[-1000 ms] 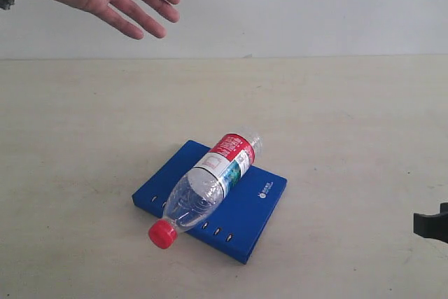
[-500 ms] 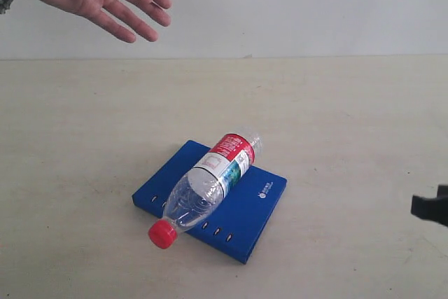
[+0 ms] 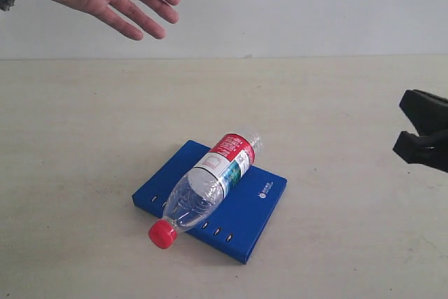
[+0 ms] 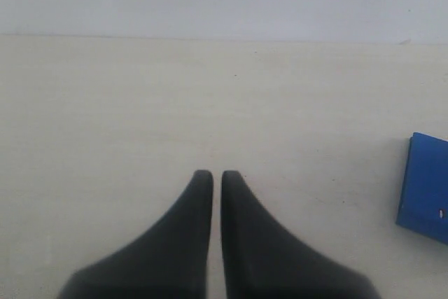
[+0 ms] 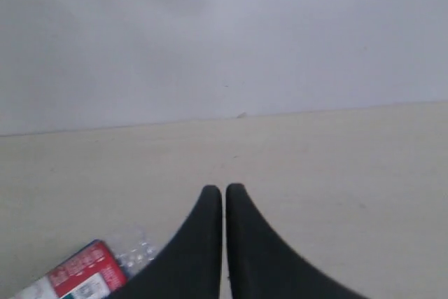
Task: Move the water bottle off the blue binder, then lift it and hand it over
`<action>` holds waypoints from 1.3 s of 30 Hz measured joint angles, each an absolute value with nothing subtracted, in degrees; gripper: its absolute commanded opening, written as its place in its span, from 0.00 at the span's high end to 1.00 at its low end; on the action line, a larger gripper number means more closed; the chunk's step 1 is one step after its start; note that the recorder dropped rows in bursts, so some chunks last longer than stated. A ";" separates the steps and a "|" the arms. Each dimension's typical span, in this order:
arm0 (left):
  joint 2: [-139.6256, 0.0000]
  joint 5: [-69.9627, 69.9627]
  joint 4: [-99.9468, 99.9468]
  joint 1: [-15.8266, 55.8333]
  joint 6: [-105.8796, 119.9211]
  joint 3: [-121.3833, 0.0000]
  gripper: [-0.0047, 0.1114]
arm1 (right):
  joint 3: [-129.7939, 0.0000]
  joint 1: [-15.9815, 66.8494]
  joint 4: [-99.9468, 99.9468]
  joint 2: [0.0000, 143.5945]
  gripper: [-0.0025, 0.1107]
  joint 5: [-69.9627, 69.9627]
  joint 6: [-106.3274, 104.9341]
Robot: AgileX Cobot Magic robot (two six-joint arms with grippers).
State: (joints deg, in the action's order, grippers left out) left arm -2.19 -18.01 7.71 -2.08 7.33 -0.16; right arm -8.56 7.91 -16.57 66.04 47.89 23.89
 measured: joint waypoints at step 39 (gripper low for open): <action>-2.19 -18.01 7.71 -2.08 7.33 -0.16 0.92 | -46.56 23.61 -100.19 86.75 0.52 35.09 62.07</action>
